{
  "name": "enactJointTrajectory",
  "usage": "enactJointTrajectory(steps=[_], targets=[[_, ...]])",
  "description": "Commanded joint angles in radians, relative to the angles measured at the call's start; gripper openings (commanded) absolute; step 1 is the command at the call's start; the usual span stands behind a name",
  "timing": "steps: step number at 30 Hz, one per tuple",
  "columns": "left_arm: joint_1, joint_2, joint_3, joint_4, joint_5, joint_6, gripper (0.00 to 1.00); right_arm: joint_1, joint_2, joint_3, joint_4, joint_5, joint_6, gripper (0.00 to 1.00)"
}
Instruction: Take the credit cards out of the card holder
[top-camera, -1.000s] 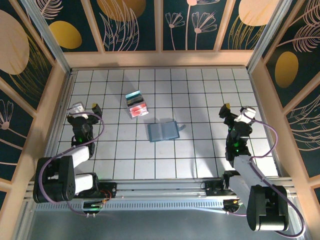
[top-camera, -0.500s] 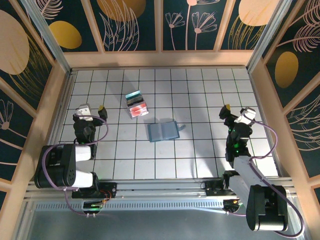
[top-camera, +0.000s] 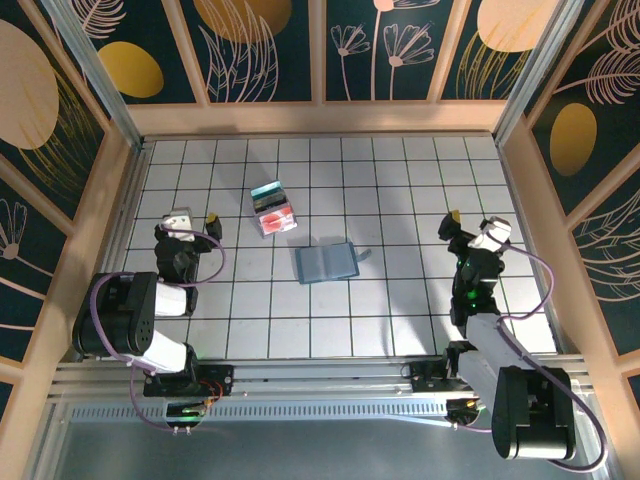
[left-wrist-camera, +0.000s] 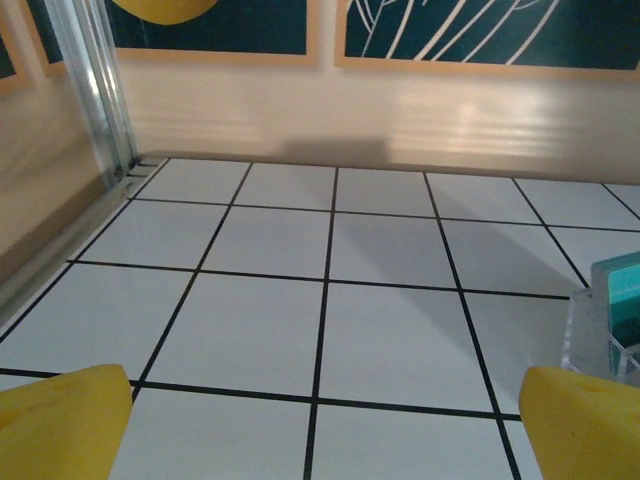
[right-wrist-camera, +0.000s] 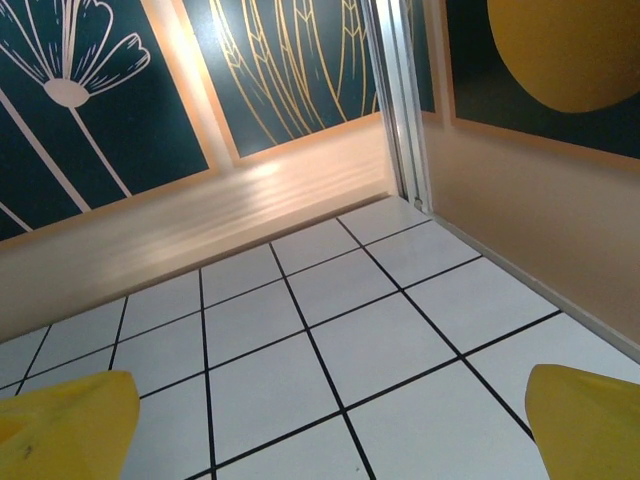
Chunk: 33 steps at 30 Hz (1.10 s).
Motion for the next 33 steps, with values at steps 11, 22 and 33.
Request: enactJointTrajectory(steps=[11,22,33], targets=[[-0.005,0.007,0.012,0.034,-0.032,-0.018,0.99,-0.010,0.201,-0.054,0.330,-0.125,-0.080,0.99],[-0.005,0.008,0.012,0.034,-0.030,-0.017,0.99,-0.018,0.407,-0.048,0.511,-0.187,-0.105,0.99],[-0.005,0.006,0.012,0.034,-0.031,-0.018,0.99,-0.122,0.573,-0.036,0.656,-0.359,-0.052,0.99]])
